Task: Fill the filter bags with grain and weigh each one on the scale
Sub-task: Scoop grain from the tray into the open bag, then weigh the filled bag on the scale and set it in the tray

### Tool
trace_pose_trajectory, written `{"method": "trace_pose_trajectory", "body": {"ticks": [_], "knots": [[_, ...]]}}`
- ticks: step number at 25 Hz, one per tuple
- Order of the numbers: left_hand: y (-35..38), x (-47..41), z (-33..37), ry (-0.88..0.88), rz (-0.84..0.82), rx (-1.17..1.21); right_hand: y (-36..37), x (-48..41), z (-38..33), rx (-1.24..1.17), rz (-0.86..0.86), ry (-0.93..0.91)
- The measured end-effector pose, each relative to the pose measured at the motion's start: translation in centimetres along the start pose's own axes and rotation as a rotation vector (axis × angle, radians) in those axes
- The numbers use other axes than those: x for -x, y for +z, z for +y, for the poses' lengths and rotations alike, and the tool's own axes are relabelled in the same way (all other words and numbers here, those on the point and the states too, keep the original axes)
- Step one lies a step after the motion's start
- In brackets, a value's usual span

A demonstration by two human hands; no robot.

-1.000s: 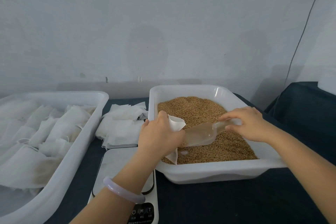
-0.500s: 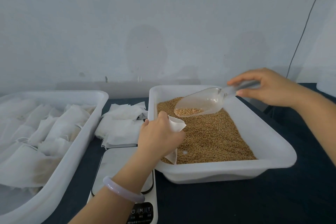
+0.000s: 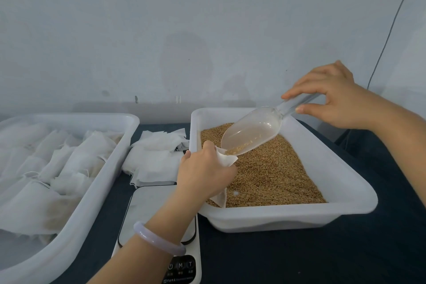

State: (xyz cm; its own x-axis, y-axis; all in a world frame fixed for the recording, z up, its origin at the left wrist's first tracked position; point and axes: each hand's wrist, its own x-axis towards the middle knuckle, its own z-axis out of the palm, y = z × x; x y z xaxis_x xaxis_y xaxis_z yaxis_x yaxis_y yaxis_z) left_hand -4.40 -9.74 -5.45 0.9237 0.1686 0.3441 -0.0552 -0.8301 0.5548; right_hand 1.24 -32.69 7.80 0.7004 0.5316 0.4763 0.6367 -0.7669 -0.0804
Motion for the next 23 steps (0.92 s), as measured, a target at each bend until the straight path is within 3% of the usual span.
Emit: {"method": "trace_pose_trajectory", "body": {"ticks": [6, 9, 11, 14, 19, 21, 23], "knots": [[-0.1, 0.0, 0.1, -0.001, -0.001, 0.007, 0.6, 0.2, 1.0, -0.080, -0.066, 0.054], [-0.3, 0.2, 0.1, 0.023, -0.002, 0.032, 1.8, 1.2, 2.0, -0.197, -0.189, 0.239], [-0.3, 0.2, 0.1, 0.036, -0.007, 0.100, 4.0, 2.4, 2.6, -0.112, -0.248, 0.365], [-0.7, 0.0, -0.3, 0.013, -0.048, 0.312, 8.4, 3.9, 2.4, 0.114, -0.387, 0.408], [-3.7, -0.3, -1.3, 0.012, -0.175, 0.783, 11.1, 4.6, 1.0, 0.069, -0.541, 0.370], [-5.6, -1.0, -1.8, 0.087, -0.230, 0.792, 10.8, 3.8, 0.0, -0.068, -0.471, 0.322], [-7.3, -1.9, -2.3, 0.121, -0.279, 0.826, 10.0, 2.6, -2.3, -0.391, -0.332, 0.253]]}}
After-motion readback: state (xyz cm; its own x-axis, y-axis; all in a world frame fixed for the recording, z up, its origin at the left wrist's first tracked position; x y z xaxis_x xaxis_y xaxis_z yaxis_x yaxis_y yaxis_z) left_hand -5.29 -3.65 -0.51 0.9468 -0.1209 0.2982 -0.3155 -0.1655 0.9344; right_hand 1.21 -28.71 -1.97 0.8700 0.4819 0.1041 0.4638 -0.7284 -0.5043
